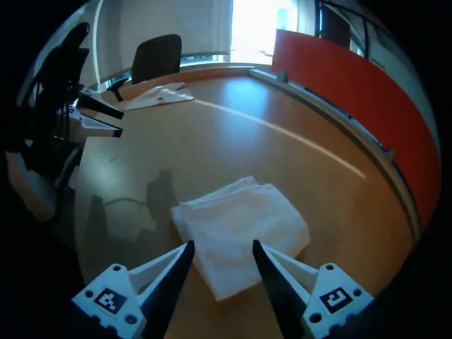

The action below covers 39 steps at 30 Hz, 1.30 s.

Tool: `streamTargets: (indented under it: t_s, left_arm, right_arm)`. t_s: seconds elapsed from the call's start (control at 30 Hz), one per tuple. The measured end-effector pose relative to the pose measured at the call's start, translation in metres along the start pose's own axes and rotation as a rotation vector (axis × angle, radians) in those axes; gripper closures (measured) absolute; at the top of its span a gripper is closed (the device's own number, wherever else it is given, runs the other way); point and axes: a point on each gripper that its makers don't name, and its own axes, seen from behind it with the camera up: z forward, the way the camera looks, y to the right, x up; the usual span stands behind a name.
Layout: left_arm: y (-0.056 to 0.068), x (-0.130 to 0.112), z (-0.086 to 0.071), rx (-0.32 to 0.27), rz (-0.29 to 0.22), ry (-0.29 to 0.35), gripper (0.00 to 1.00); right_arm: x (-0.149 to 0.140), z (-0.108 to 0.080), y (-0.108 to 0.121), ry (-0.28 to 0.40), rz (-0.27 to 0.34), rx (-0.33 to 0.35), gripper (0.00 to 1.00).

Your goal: Fold towel

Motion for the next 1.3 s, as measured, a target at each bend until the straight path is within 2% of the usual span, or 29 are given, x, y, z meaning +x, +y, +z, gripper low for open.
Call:
streamTargets:
  t_s: [0.37, 0.57, 0.7, 0.87, 0.97, 1.1, 1.3]
  left_arm:
    - [0.003, -0.002, -0.001, -0.002, 0.004, 0.0, 0.06]
    - [0.007, -0.001, -0.001, -0.005, 0.008, 0.001, 0.06]
    - [0.008, -0.002, -0.002, -0.007, 0.007, 0.0, 0.06]
    - [0.01, -0.003, -0.002, -0.008, 0.007, 0.002, 0.06]
    - [0.01, -0.003, -0.002, -0.008, 0.007, 0.002, 0.06]
    - [0.009, -0.002, -0.002, -0.007, 0.007, 0.003, 0.06]
    - [0.009, -0.002, -0.002, -0.009, 0.012, 0.003, 0.06]
  right_arm:
    - [-0.048, -0.004, -0.001, -0.067, 0.067, -0.027, 0.21]
    - [-0.065, -0.006, 0.0, -0.095, 0.089, -0.041, 0.21]
    - [-0.074, -0.005, 0.0, -0.113, 0.096, -0.047, 0.26]
    - [-0.077, -0.001, -0.004, -0.116, 0.107, -0.041, 0.39]
    - [-0.078, 0.0, -0.004, -0.114, 0.122, -0.041, 0.5]
    - [-0.079, 0.001, -0.001, -0.113, 0.134, -0.049, 0.75]
    - [-0.079, 0.001, -0.001, -0.107, 0.15, -0.046, 0.94]
